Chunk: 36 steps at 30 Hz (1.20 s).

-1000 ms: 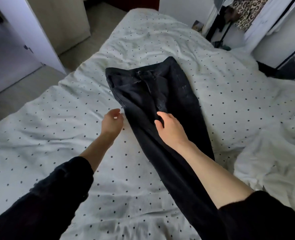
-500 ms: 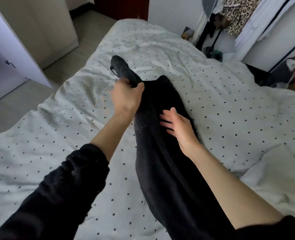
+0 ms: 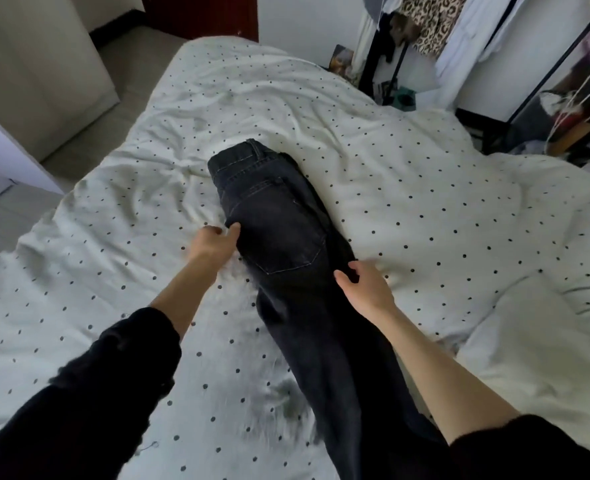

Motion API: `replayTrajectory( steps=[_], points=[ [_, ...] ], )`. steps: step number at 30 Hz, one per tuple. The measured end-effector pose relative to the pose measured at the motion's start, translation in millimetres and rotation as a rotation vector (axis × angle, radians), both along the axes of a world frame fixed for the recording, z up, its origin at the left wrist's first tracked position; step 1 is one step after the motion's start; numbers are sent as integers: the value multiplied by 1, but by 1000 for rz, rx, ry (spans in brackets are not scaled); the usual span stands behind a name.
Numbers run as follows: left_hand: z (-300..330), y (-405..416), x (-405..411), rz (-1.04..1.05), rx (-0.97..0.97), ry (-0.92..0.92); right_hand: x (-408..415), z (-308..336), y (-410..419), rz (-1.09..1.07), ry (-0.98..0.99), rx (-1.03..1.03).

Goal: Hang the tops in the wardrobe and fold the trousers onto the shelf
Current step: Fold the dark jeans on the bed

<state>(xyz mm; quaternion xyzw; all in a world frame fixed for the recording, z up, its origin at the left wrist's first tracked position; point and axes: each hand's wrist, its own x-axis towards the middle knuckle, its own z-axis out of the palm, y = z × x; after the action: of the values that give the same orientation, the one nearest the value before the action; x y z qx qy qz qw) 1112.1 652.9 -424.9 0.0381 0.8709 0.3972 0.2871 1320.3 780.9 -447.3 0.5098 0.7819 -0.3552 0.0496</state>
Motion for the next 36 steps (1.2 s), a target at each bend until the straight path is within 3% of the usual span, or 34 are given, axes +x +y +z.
replayTrajectory(
  steps=[3,6,9,14,19,22,25,30,36],
  points=[
    [-2,9,5,-71,164,-193,1,-6,-10,-43,-27,189],
    [-7,8,4,-107,178,-325,8,-6,-23,-65,-63,265],
    [-12,2,13,-147,121,-368,29,-18,-30,-31,-279,160],
    [-11,5,23,-182,310,-509,49,-29,-32,26,-249,-69],
    [-15,12,29,-55,378,-423,48,-31,-37,45,-167,-173],
    [-19,10,26,-27,395,-351,56,-28,-31,24,-106,-95],
    [-24,5,16,-6,412,-347,75,-21,-23,-167,-30,11],
    [-31,16,19,-26,294,-258,90,-27,1,-255,-202,133],
    [-19,12,5,73,461,-647,78,-32,-3,-166,-259,107]
  ],
)
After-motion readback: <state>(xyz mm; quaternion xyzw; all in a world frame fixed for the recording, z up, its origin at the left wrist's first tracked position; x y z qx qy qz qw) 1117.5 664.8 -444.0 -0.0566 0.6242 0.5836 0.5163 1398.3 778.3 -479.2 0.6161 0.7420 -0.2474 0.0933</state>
